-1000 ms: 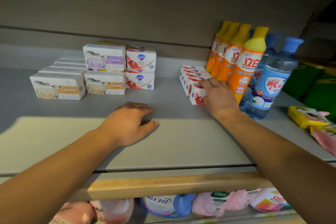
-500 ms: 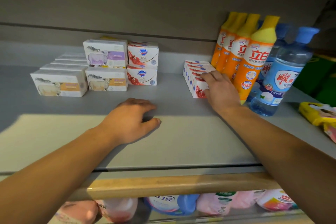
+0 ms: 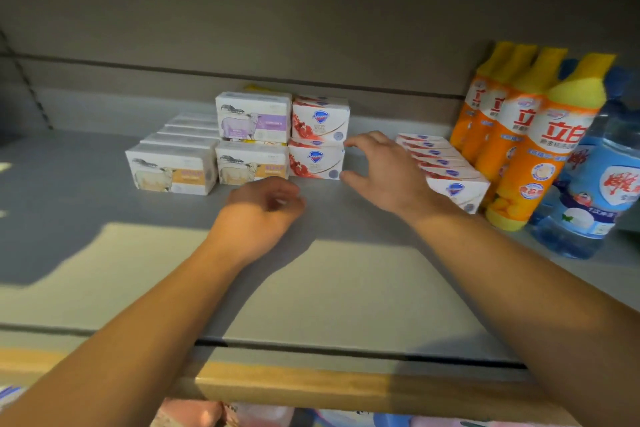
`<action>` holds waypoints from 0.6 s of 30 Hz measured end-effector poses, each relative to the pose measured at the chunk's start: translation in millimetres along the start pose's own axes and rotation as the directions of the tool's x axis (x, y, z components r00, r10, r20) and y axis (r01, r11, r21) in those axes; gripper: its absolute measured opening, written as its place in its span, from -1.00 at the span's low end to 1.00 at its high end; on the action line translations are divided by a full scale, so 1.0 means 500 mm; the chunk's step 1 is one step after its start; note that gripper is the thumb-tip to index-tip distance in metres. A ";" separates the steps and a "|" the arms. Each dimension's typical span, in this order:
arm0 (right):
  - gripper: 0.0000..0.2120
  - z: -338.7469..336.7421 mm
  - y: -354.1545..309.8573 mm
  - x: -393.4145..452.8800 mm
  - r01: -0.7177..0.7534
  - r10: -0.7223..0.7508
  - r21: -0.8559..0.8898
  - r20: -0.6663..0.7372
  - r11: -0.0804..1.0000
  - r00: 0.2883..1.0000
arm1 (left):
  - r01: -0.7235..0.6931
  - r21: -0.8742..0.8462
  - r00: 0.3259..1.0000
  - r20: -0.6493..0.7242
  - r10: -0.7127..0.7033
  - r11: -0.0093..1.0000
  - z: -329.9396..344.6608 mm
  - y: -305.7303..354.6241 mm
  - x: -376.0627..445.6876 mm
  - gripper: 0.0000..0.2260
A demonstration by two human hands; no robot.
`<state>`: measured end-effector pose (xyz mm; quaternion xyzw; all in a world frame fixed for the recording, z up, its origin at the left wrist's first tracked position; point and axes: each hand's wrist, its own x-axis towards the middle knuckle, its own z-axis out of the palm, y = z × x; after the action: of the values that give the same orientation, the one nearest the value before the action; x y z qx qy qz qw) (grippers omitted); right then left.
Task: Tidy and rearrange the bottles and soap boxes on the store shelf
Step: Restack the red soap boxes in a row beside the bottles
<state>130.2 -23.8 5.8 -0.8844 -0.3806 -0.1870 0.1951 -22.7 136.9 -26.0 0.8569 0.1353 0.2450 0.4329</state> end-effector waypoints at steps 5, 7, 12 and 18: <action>-0.41 0.080 -0.018 0.073 -0.079 0.084 -0.071 0.063 0.994 0.994 | 0.030 -0.093 0.997 -0.062 -0.036 0.995 -0.002 -0.005 0.011 -0.94; -0.48 0.101 -0.016 0.075 -0.078 0.078 -0.095 -0.004 0.992 0.997 | 0.039 -0.092 0.997 -0.066 -0.045 0.995 -0.003 -0.009 0.016 -0.94; -0.73 0.094 -0.020 0.068 -0.090 0.093 0.038 -0.075 0.995 0.993 | 0.060 -0.065 0.997 -0.045 -0.063 0.996 -0.004 -0.013 0.024 -0.91; -0.83 0.018 -0.027 -0.004 -0.187 0.222 0.336 -0.068 0.923 0.973 | 0.068 -0.158 0.993 -0.082 -0.082 0.985 -0.003 -0.011 0.024 -0.74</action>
<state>120.4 -11.9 -0.1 -0.8635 -0.3012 -0.1462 0.3773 -13.5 146.5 -26.1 0.8033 0.1669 0.2759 0.5007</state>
